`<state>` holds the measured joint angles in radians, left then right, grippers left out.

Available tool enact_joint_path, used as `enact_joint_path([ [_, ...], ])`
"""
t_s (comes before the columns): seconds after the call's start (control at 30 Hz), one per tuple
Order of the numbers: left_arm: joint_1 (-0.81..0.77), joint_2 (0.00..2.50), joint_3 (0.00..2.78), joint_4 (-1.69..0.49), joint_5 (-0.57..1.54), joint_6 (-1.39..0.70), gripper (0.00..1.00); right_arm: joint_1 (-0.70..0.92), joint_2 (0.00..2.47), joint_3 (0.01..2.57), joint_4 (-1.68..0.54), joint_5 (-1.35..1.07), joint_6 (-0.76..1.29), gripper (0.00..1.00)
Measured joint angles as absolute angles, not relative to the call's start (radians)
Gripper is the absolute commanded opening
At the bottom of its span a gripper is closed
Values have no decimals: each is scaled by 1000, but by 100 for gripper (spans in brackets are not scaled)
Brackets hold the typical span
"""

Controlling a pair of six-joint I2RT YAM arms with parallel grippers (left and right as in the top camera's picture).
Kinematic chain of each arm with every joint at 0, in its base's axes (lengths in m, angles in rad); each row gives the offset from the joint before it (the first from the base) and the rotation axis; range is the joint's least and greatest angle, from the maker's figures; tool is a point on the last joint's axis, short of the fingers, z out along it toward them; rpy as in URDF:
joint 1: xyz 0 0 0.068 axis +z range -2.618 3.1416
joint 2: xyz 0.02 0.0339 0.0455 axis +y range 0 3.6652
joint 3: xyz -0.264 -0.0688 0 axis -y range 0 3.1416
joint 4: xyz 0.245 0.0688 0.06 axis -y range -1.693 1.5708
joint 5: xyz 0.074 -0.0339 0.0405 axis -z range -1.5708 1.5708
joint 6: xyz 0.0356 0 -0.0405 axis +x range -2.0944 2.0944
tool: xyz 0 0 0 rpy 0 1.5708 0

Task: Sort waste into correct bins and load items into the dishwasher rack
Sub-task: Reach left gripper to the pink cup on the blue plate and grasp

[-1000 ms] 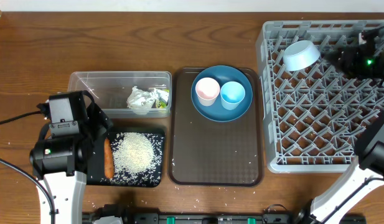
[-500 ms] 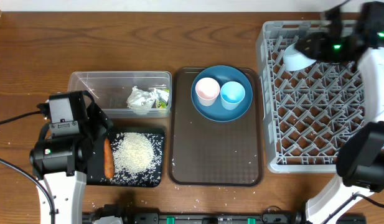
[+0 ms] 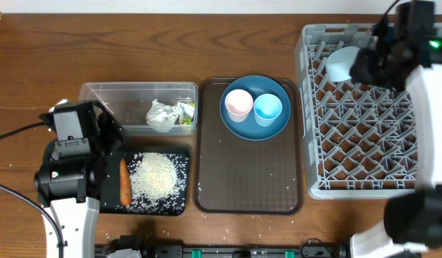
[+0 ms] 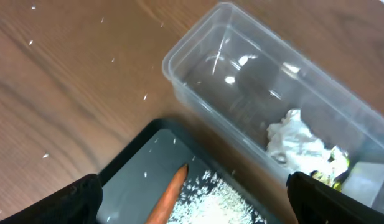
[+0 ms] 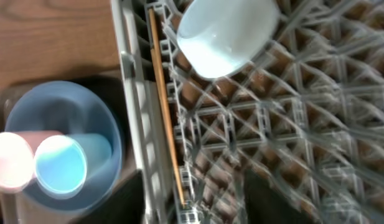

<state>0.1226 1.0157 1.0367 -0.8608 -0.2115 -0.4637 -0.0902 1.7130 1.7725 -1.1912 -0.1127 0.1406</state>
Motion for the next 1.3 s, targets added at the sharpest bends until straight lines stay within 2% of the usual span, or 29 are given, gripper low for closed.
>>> enact_joint_path([
  [0.1, 123, 1016, 1037, -828, -181, -477, 97, -90, 1630, 1773, -1283, -92, 148, 78],
  [0.27, 103, 1026, 1037, -767, 102, -483, 97, -90, 1584, 1773, -1400, -75, 154, 86],
  [0.43, -59, 1112, 1037, -718, 259, -519, 93, -90, 1588, 1773, -1454, -70, 154, 93],
  [0.5, -149, 1162, 1039, -698, 264, -530, 89, -90, 1588, 1773, -1464, -70, 152, 95],
  [0.6, -256, 1244, 1087, -713, 257, -539, 88, -90, 1588, 1773, -1481, -70, 153, 94],
  [0.77, -399, 1475, 1416, -883, 244, -527, 83, -90, 1589, 1773, -1508, -69, 153, 94],
  [0.83, -431, 1576, 1586, -982, 216, -517, 77, -90, 1588, 1773, -1513, -70, 153, 93],
  [0.97, -462, 1744, 1798, -1049, 175, -500, 76, -90, 1589, 1773, -1525, -70, 153, 92],
  [1.17, -476, 1926, 1824, -1049, 138, -496, 76, -90, 1589, 1773, -1533, -69, 153, 92],
  [1.3, -475, 2022, 1824, -1047, 120, -496, 69, -90, 1589, 1773, -1532, -69, 153, 91],
])
